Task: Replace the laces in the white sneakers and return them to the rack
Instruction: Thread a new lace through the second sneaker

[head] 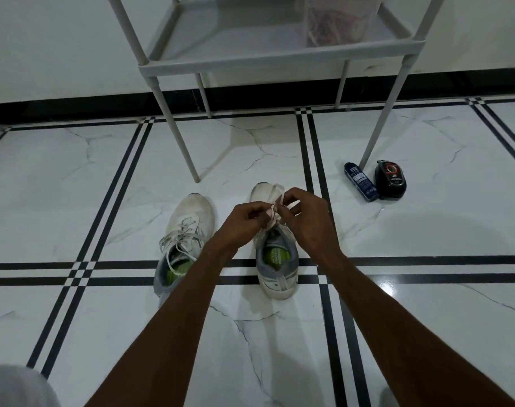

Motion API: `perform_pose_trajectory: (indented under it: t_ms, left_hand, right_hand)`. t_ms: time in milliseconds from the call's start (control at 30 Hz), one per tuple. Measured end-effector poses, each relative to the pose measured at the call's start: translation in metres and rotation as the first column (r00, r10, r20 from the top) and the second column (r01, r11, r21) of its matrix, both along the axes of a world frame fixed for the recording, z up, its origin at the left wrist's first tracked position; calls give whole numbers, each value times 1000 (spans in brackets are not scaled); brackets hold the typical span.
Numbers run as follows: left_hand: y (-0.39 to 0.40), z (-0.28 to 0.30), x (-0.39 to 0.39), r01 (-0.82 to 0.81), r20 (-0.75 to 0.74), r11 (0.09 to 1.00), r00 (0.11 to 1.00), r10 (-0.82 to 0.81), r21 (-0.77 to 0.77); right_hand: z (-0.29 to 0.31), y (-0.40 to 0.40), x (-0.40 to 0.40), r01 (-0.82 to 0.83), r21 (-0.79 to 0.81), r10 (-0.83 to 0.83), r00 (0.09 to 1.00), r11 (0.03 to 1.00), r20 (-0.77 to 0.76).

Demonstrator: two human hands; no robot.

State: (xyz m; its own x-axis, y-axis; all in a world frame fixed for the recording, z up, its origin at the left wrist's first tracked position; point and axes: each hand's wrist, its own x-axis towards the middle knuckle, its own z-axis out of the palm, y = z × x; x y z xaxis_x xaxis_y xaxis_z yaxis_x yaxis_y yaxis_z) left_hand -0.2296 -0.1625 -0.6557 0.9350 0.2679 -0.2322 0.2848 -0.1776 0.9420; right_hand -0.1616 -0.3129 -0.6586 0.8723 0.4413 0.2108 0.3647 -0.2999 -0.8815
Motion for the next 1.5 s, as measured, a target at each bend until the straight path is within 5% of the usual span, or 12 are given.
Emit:
perform_pose_trajectory:
  t_ms: [367,433,533,700,767,833,900,1100,1200,1333,1500]
  left_hand:
    - [3,35,-1,-300,-66,952,951,303,55]
    - [21,37,-7,-507,-11,858,860,510,82]
    - [49,29,-14,-678,133,631,714,688,378]
    - [24,19,-11,-632,228,525,735,639,569]
    - [4,12,-8,-545,140,682,820,555,489]
    - [-11,9,-5,-421,-125,872,879,460,248]
    - [-19,8,1,-395,-305,917,868,393,57]
    - [-16,-2,8,-560,-302,794,819,489,-234]
    - [-10,-10,1,-691,-318,673,721,616,-264]
    - [-12,-31,-23,-753,-354,579,658,665,-313]
    - [-34,-36,-19,-704,-283,593,705,651,-390]
  right_hand:
    - [-13,-7,0,56,300,103,865,952,-490]
    - [-11,-10,2,61,321,133,826,945,-547]
    - [-6,-10,5,52,322,147,814,945,-562]
    - [-5,-2,5,37,236,88,863,971,-497]
    - [-6,1,6,20,199,74,887,980,-456]
    - [-9,5,8,-9,174,83,903,985,-421]
    - [-10,4,10,-27,155,90,905,987,-415]
    - [-7,-1,8,-22,205,119,871,979,-477]
    - [-9,-14,6,244,315,54,708,917,-704]
    - [-36,-34,-7,484,219,-74,516,847,-854]
    - [-28,-26,-8,267,265,47,617,927,-785]
